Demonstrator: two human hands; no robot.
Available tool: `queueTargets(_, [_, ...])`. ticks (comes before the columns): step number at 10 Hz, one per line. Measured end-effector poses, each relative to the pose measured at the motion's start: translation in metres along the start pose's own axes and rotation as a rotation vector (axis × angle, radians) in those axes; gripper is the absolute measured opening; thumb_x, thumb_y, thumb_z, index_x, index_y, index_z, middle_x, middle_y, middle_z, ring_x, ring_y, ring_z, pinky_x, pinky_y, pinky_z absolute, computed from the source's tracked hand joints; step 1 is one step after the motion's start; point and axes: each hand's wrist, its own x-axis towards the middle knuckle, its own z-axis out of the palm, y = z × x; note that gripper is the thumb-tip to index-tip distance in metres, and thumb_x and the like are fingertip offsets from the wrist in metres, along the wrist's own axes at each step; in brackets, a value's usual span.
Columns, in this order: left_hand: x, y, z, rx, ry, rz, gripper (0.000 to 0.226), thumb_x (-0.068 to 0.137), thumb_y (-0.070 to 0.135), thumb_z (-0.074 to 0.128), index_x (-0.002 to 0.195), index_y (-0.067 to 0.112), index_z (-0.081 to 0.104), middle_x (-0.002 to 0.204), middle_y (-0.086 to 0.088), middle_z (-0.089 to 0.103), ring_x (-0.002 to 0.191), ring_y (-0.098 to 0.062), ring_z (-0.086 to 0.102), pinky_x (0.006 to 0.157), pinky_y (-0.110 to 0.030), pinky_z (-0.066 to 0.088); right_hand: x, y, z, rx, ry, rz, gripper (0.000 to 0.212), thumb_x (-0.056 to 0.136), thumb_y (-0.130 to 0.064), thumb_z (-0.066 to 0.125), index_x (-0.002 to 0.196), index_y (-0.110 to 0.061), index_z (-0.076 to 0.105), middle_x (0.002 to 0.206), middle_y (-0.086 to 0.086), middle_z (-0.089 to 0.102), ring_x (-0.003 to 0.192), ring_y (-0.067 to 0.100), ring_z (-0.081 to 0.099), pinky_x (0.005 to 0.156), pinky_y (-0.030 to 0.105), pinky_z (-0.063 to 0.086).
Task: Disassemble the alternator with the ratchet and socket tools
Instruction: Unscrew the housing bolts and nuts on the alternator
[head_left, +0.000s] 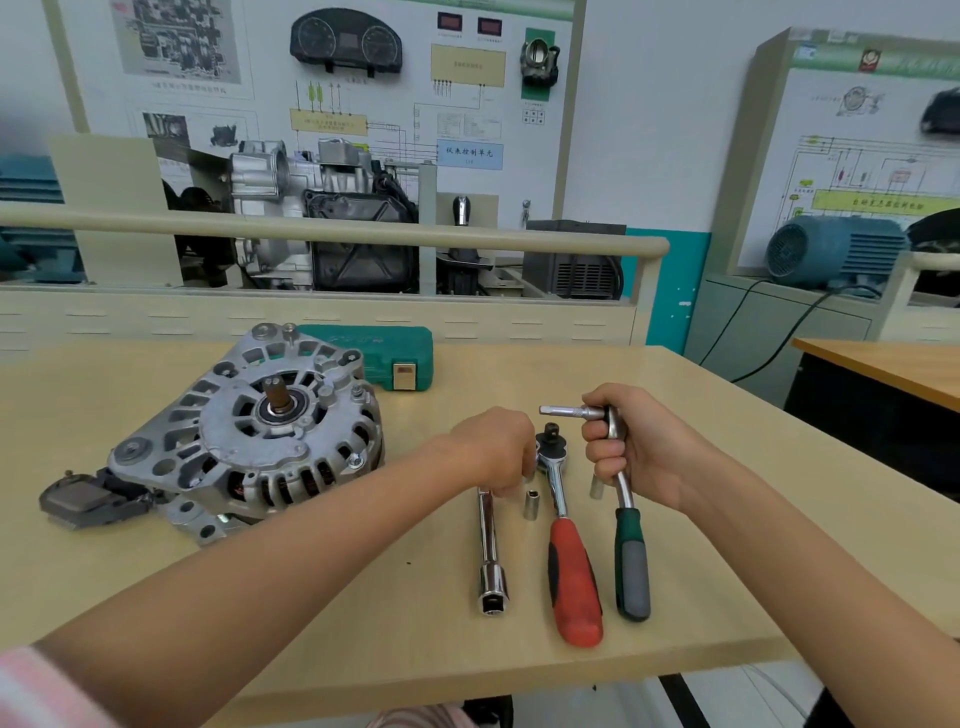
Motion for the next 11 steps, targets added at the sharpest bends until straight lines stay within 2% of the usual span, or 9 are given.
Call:
queueTargets(1, [0.002,-0.001,0.002,0.044,0.037,0.024,0.023,0.078,0.012,0.072,0.101,0.012,0.068,0.106,-0.003,0.066,0.097,-0.019,0.061,0.077,-0.029,0.049,0.000,0.001,0.000,0.004,0.000,0.008,0.023,0.091,-0.019,0.042,0.068,-0.018,0.038,0.045,-0.006,0.030,0.033,0.005,0.020,0.029,0.015,0.018])
queueTargets(2, [0.002,-0.002,0.003,0.037,0.041,0.041,0.021,0.077,0.013,0.073,0.098,0.012,0.069,0.104,-0.003,0.068,0.096,-0.019,0.062,0.083,-0.033,0.052,0.000,0.002,0.001,0.003,0.000,0.012,0.022,0.091,-0.019,0.042,0.069,-0.018,0.038,0.045,-0.006,0.031,0.034,0.005,0.020,0.029,0.015,0.019])
queueTargets(4, [-0.008,-0.002,-0.005,0.055,0.009,0.107,0.030,0.080,0.008,0.067,0.109,0.014,0.066,0.110,-0.003,0.064,0.102,-0.019,0.059,0.089,-0.036,0.050,-0.001,0.002,0.002,0.001,0.009,0.014,0.023,0.091,-0.018,0.042,0.069,-0.017,0.038,0.045,-0.006,0.032,0.034,0.005,0.021,0.029,0.015,0.019])
queueTargets(6, [-0.014,0.005,-0.005,0.135,-0.058,0.176,0.036,0.080,0.020,0.071,0.115,0.019,0.064,0.092,0.003,0.048,0.091,-0.015,0.050,0.082,-0.033,0.046,-0.004,0.002,0.004,0.003,0.015,0.019,0.023,0.091,-0.018,0.042,0.069,-0.017,0.038,0.046,-0.006,0.032,0.034,0.005,0.021,0.030,0.014,0.018])
queueTargets(7, [-0.014,0.004,0.002,0.083,-0.023,0.178,0.030,0.079,0.020,0.073,0.108,0.014,0.068,0.098,0.000,0.062,0.097,-0.017,0.058,0.080,-0.031,0.047,-0.006,0.002,0.005,0.000,0.019,0.015,0.023,0.091,-0.017,0.043,0.069,-0.017,0.038,0.046,-0.006,0.032,0.033,0.005,0.021,0.030,0.014,0.018])
queueTargets(8, [-0.020,-0.001,-0.001,-0.058,0.052,0.170,0.025,0.078,0.018,0.074,0.101,0.008,0.069,0.100,-0.004,0.067,0.087,-0.015,0.060,0.072,-0.022,0.044,-0.007,0.002,0.006,-0.024,0.032,-0.011,0.022,0.091,-0.016,0.046,0.070,-0.016,0.039,0.047,-0.005,0.033,0.032,0.005,0.021,0.029,0.015,0.017])
queueTargets(9, [-0.034,-0.010,-0.010,-0.304,0.142,0.165,0.013,0.078,0.012,0.071,0.089,0.009,0.065,0.088,-0.002,0.065,0.069,-0.011,0.057,0.065,-0.019,0.045,-0.011,0.001,0.010,-0.107,0.053,-0.064,0.020,0.091,-0.015,0.052,0.073,-0.014,0.042,0.051,-0.004,0.032,0.033,0.005,0.021,0.031,0.015,0.016])
queueTargets(10, [-0.052,-0.018,-0.015,-0.616,0.198,0.166,0.014,0.079,0.004,0.067,0.079,0.013,0.056,0.092,-0.016,0.070,0.080,-0.029,0.068,0.075,-0.035,0.055,-0.014,0.000,0.022,-0.237,0.050,-0.143,0.019,0.091,-0.015,0.054,0.077,-0.013,0.043,0.056,-0.002,0.032,0.037,0.005,0.021,0.033,0.016,0.015])
queueTargets(11, [-0.067,-0.025,-0.019,-0.633,0.287,0.170,0.017,0.083,0.006,0.067,0.079,0.015,0.052,0.086,-0.014,0.070,0.074,-0.019,0.071,0.067,-0.030,0.059,-0.018,0.000,0.038,-0.289,0.039,-0.218,0.015,0.091,-0.014,0.054,0.082,-0.013,0.041,0.059,-0.001,0.031,0.040,0.006,0.021,0.033,0.017,0.015])
